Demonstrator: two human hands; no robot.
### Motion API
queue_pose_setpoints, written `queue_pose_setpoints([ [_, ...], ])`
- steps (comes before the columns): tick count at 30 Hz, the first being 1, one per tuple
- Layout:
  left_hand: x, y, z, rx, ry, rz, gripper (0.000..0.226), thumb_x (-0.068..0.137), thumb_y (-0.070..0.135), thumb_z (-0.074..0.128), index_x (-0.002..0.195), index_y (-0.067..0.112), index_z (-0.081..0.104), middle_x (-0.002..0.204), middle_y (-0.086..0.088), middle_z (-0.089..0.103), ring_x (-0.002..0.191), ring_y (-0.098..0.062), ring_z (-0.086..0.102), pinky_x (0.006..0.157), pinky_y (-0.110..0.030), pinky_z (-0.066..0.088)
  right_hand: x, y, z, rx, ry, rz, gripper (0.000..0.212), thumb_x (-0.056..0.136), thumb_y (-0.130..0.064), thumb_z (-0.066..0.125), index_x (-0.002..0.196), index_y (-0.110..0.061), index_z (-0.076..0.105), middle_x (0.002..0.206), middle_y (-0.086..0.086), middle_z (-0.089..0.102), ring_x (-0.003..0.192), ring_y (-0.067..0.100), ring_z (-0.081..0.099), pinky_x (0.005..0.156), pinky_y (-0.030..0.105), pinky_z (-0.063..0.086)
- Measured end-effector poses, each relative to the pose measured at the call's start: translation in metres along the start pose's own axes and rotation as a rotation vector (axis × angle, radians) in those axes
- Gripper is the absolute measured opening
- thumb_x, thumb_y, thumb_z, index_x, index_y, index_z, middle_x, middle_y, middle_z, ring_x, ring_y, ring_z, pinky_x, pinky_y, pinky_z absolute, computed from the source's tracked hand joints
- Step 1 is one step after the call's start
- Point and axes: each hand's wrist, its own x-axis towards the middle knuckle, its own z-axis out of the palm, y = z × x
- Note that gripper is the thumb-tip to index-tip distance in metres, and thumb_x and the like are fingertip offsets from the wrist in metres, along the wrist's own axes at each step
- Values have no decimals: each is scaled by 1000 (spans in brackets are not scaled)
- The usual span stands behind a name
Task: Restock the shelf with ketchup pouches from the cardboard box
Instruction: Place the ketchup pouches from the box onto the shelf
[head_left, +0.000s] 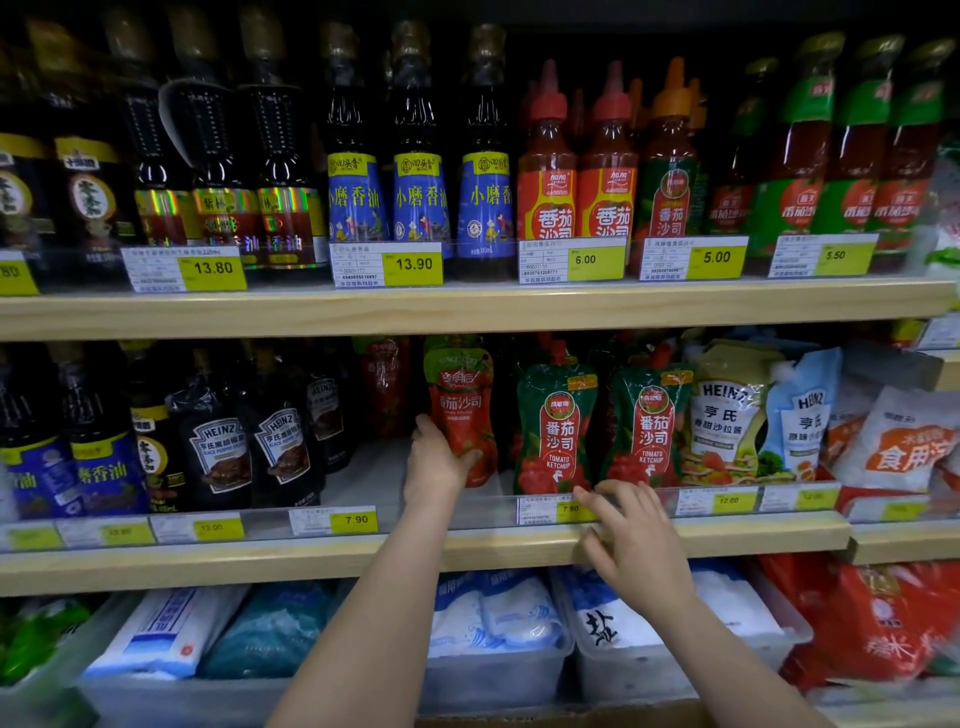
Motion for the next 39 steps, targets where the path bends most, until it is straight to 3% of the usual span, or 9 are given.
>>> queue_pose_setpoints([
  [3,-17,2,-7,114,92,78,88,74,48,70,137,4,26,131,-17,44,119,-34,46,91,-44,45,1,1,-7,-6,-70,0,40,74,-24,61,114,-23,59,100,-2,59,96,13,40,89,40,49],
  [8,-71,-34,-17,475,180,542,65,87,55,39,135,12,39,133,-9,49,119,-27,48,97,-43,41,1,3,-16,21,-200,-1,49,78,-25,59,126,-23,52,112,0,55,103,19,47,98,40,43],
  [13,-90,-83,-32,806,151,721,65,86,57,31,141,21,34,137,-8,50,128,-26,45,108,-54,18,-1,0,-18,42,-234,1,53,79,-25,60,130,-20,48,119,5,51,110,22,42,102,47,38],
  [17,-88,-94,-35,841,154,723,66,90,56,25,147,24,17,148,-9,35,137,-25,25,109,-55,15,-14,-14,-21,137,-200,-2,54,80,-22,63,131,-15,47,133,13,46,124,29,41,105,44,37],
  [20,-93,-105,-23,827,188,702,67,92,54,28,148,19,16,153,-12,23,141,-27,14,112,-55,13,-60,-35,-16,240,-172,-9,45,81,-25,59,125,-14,51,125,10,51,115,23,46,95,35,42],
  [25,-100,-130,-4,812,283,772,65,93,48,33,146,14,20,152,-12,13,141,-27,14,114,-52,7,-159,-60,26,400,-613,193,33,83,-43,49,107,-22,59,102,-5,57,91,10,58,79,28,50],
  [30,-93,-140,5,750,366,847,67,91,47,39,144,13,17,149,-11,17,138,-27,17,113,-49,0,-205,-61,77,452,-937,489,21,86,-30,61,99,-14,64,98,-2,64,86,10,60,67,13,42],
  [36,-82,-150,16,741,476,907,63,88,49,40,138,12,27,141,-7,24,130,-24,24,112,-44,-1,-239,-55,118,430,-1018,778,42,85,-26,63,121,-5,56,124,12,59,113,23,57,92,25,41],
  [39,-77,-153,19,735,520,941,61,88,50,40,135,12,31,139,-5,28,127,-23,28,110,-45,4,-247,-58,131,436,-1090,799,40,88,-28,60,123,-10,55,125,7,60,112,20,58,89,24,43],
])
